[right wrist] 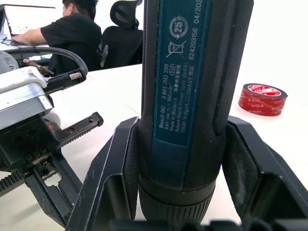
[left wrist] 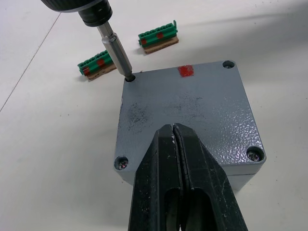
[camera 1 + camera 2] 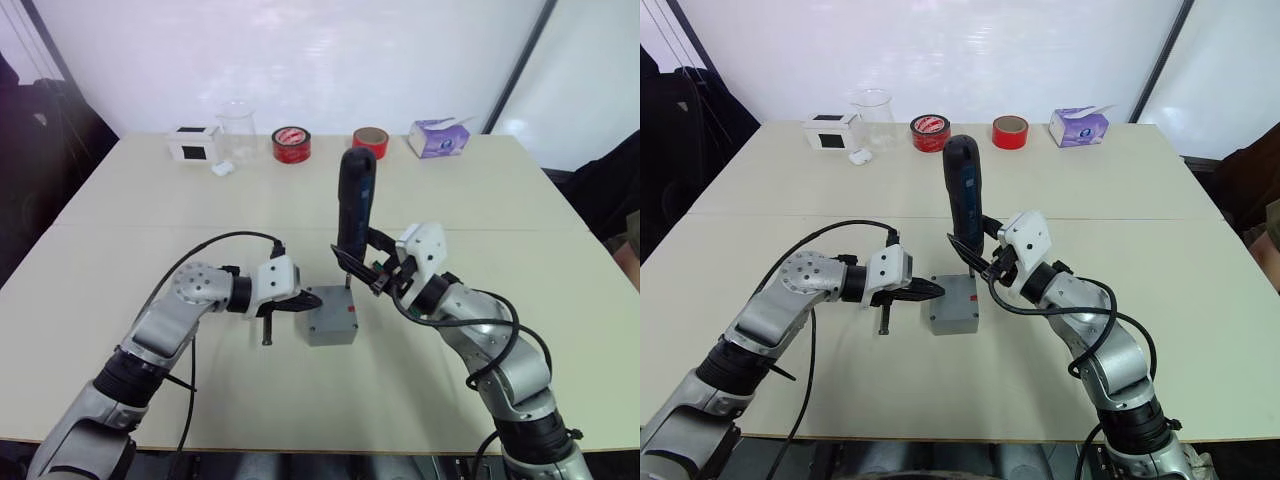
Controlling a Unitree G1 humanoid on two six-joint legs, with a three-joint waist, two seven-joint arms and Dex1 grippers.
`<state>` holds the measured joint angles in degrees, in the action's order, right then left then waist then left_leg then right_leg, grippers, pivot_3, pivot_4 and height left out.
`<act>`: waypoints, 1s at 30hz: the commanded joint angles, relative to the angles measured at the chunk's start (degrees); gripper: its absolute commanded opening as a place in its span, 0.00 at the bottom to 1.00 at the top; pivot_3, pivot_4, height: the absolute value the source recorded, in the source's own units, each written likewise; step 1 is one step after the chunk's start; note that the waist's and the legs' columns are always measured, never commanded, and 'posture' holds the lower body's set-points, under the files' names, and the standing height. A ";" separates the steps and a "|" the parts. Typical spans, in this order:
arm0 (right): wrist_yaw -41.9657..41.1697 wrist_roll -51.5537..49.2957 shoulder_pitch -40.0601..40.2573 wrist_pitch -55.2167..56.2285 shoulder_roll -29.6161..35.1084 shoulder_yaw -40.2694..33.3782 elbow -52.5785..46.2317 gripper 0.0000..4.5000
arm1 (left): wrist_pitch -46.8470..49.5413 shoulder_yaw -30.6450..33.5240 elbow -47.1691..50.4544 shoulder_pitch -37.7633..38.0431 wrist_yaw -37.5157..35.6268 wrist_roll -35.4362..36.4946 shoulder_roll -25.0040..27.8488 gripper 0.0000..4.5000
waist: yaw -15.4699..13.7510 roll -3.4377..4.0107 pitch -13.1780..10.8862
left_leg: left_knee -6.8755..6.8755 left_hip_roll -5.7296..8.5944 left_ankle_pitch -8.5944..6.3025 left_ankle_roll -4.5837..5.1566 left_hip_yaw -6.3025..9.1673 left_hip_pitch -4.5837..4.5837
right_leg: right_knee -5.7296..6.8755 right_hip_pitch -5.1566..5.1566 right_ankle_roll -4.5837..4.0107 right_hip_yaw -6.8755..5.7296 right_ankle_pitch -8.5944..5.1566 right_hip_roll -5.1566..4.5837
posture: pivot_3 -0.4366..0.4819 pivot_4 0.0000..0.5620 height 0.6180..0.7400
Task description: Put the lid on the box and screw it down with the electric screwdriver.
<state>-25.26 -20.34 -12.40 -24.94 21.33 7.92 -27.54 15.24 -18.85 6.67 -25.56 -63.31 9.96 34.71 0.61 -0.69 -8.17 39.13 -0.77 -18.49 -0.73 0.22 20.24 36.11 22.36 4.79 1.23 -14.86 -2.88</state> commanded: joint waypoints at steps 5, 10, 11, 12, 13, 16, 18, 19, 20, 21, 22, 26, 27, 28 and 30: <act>2.68 3.23 3.65 -8.66 2.77 1.11 4.58 0.40 | 0.64 -2.41 -2.47 0.41 -0.91 -2.67 0.70 0.00 | -0.04 -0.01 0.14 | -0.03 0.00 -0.01 -0.01 0.06 0.01 | -0.06 0.01 0.00 -0.04 -0.01 -0.17 | 0.48 0.27 0.99; 3.56 2.99 4.42 -10.30 3.18 0.87 3.97 0.40 | 0.53 -2.75 -2.80 0.11 -0.95 -2.73 0.65 0.00 | -0.04 0.00 0.18 | -0.07 0.02 -0.01 -0.02 0.06 0.05 | -0.11 0.02 -0.01 -0.13 -0.02 -0.39 | 0.48 0.27 0.99; 3.85 3.19 4.61 -10.71 3.35 0.95 3.94 0.40 | 0.50 -2.82 -2.87 0.03 -0.99 -2.77 0.63 0.00 | -0.04 0.00 0.18 | -0.10 0.02 -0.01 -0.02 0.06 0.06 | -0.12 0.02 -0.01 -0.14 -0.02 -0.44 | 0.48 0.27 0.99; 4.02 3.32 4.75 -10.80 3.44 0.97 3.88 0.40 | 0.42 -2.90 -2.96 -0.06 -1.05 -2.82 0.61 0.00 | -0.04 0.01 0.18 | -0.13 0.02 -0.02 -0.03 0.06 0.07 | -0.15 0.03 -0.02 -0.16 -0.02 -0.49 | 0.48 0.27 0.99; 4.20 3.34 4.84 -10.90 3.47 0.93 3.83 0.40 | 0.35 -3.00 -3.18 -0.21 -1.03 -2.94 0.51 0.00 | -0.05 0.02 0.18 | -0.15 0.02 -0.02 -0.03 0.06 0.10 | -0.17 0.03 -0.02 -0.18 -0.02 -0.53 | 0.48 0.27 0.99; 4.81 2.91 5.11 -11.68 3.51 0.68 3.43 0.40 | 0.05 -3.38 -3.54 -0.48 -1.22 -3.20 0.55 0.00 | -0.07 0.11 0.25 | -0.24 0.02 -0.03 -0.04 0.05 0.16 | -0.35 0.02 -0.03 -0.23 -0.02 -0.63 | 0.48 0.27 0.99; 5.02 2.84 5.37 -11.89 3.73 0.62 3.24 0.40 | -0.11 -3.54 -3.84 -0.62 -1.30 -3.32 0.55 0.00 | -0.08 0.14 0.31 | -0.39 0.02 -0.03 -0.05 0.05 0.17 | -0.59 -0.03 -0.07 -0.26 0.01 -0.67 | 0.48 0.27 0.99; 5.05 2.72 5.56 -11.99 3.79 0.51 3.03 0.40 | -0.19 -3.63 -4.02 -0.70 -1.33 -3.41 0.55 0.00 | -0.09 0.14 0.46 | -0.52 0.02 -0.03 -0.05 0.03 0.18 | -0.73 -0.03 -0.11 -0.28 0.03 -0.70 | 0.48 0.27 0.99; 5.06 2.68 5.69 -12.08 3.84 0.44 2.90 0.40 | -0.29 -3.73 -4.23 -0.79 -1.34 -3.50 0.52 0.00 | -0.12 0.10 0.61 | -0.71 0.02 -0.02 -0.05 -0.04 0.17 | -0.88 -0.03 -0.13 -0.29 0.04 -0.76 | 0.48 0.27 0.99; 5.12 2.64 5.78 -12.36 3.88 0.37 2.78 0.40 | -0.42 -3.85 -4.41 -0.86 -1.38 -3.59 0.53 0.00 | -0.16 0.05 0.68 | -0.89 0.02 -0.02 -0.05 -0.09 0.16 | -1.00 -0.03 -0.13 -0.31 0.04 -0.81 | 0.48 0.27 0.99; 5.32 2.51 5.83 -12.87 3.83 0.22 2.71 0.40 | -0.61 -3.99 -4.65 -0.98 -1.43 -3.73 0.52 0.00 | -0.21 0.02 0.70 | -0.93 0.02 -0.02 -0.06 -0.10 0.16 | -1.05 -0.03 -0.14 -0.33 0.03 -0.82 | 0.48 0.27 0.99; 5.67 2.83 6.49 -12.08 4.00 -0.22 2.57 0.40 | -1.15 -4.39 -5.50 -1.40 -1.41 -3.96 0.36 0.00 | -0.58 0.00 0.73 | -1.08 0.04 -0.02 -0.05 -0.10 0.18 | -1.11 -0.02 -0.41 -0.38 -0.11 -0.90 | 0.48 0.27 0.99; 5.62 3.03 6.73 -11.12 3.97 -0.37 2.45 0.40 | -1.26 -4.48 -5.63 -1.47 -1.44 -3.98 0.33 0.00 | -0.83 0.00 0.73 | -1.11 0.04 -0.02 -0.05 -0.10 0.18 | -1.13 -0.02 -0.42 -0.38 -0.12 -0.91 | 0.48 0.27 0.99; 5.68 2.92 6.95 -10.60 3.75 -0.68 2.21 0.40 | -1.37 -4.54 -5.71 -1.51 -1.49 -3.96 0.32 0.00 | -1.00 -0.01 0.74 | -1.13 0.04 -0.02 -0.06 -0.10 0.18 | -1.14 -0.02 -0.42 -0.39 -0.12 -0.91 | 0.48 0.27 0.99; 5.34 2.16 7.34 -8.51 2.90 -1.55 1.32 0.40 | -1.64 -4.66 -5.94 -1.62 -1.62 -4.01 0.25 0.00 | -1.37 0.00 0.74 | -1.14 0.05 -0.03 -0.06 -0.09 0.18 | -1.15 -0.02 -0.42 -0.39 -0.13 -0.92 | 0.48 0.27 0.99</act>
<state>-20.98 -20.50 -10.38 -29.40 22.53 7.03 -31.59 12.87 -21.48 3.35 -28.31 -64.32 9.20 34.28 -0.77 -0.69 -7.43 37.99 -0.72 -18.53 -0.80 0.13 20.44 34.96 22.34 4.36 0.83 -14.99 -3.81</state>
